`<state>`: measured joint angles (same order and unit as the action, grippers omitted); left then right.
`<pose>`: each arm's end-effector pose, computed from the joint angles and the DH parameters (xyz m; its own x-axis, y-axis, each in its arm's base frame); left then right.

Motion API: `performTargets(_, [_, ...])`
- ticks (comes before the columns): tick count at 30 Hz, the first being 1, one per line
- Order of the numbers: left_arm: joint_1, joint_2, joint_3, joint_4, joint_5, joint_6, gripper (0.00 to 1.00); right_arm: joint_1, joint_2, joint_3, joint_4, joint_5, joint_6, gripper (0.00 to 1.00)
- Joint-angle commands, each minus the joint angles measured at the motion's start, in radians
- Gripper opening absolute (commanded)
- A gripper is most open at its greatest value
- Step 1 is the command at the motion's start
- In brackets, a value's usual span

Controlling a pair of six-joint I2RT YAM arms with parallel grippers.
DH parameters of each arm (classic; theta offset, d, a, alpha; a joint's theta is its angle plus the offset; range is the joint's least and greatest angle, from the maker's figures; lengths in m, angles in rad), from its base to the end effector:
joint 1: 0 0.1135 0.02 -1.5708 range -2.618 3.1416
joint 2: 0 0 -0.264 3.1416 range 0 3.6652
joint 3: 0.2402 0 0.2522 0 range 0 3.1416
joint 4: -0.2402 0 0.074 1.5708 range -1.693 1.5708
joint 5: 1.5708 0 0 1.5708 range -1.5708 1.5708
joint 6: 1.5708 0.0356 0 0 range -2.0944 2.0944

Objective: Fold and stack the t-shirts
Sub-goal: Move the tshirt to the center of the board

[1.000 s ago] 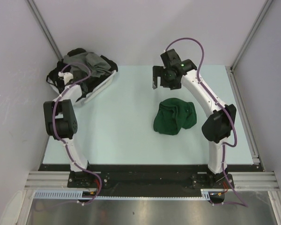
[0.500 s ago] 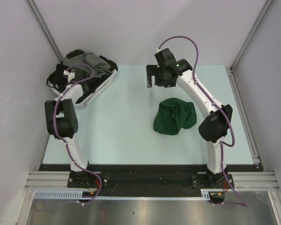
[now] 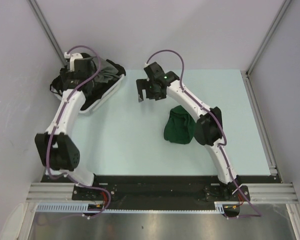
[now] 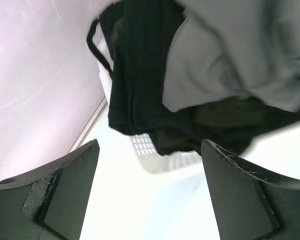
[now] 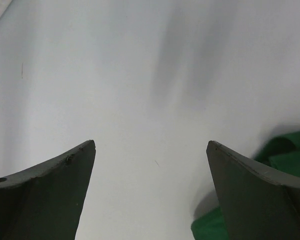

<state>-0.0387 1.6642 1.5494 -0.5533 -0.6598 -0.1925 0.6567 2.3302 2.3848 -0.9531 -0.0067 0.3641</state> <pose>0.3756 0.0073 0.3446 -0.5215 -0.1311 -0.8431 -0.5603 0.7978 0.2225 0.4048 0.3124 0.2925 -0.7976 -0.1652 -0.5801 -0.3529 0.9078 0.2267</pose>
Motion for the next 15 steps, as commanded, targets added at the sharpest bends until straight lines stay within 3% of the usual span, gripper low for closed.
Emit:
performTargets(1, [-0.035, -0.205, -0.064, -0.046, 0.052, -0.033, 0.88, 0.011, 0.047, 0.089, 0.120, -0.103, 0.052, 0.98])
performTargets(6, [-0.036, -0.389, -0.207, -0.094, 0.114, -0.128, 0.88, 0.049, 0.101, 0.128, 0.226, -0.134, 0.029, 0.99])
performTargets(15, [-0.079, -0.520, -0.294, -0.197, 0.083, -0.190, 0.86, 0.087, 0.161, 0.151, 0.476, -0.211, 0.131, 0.99])
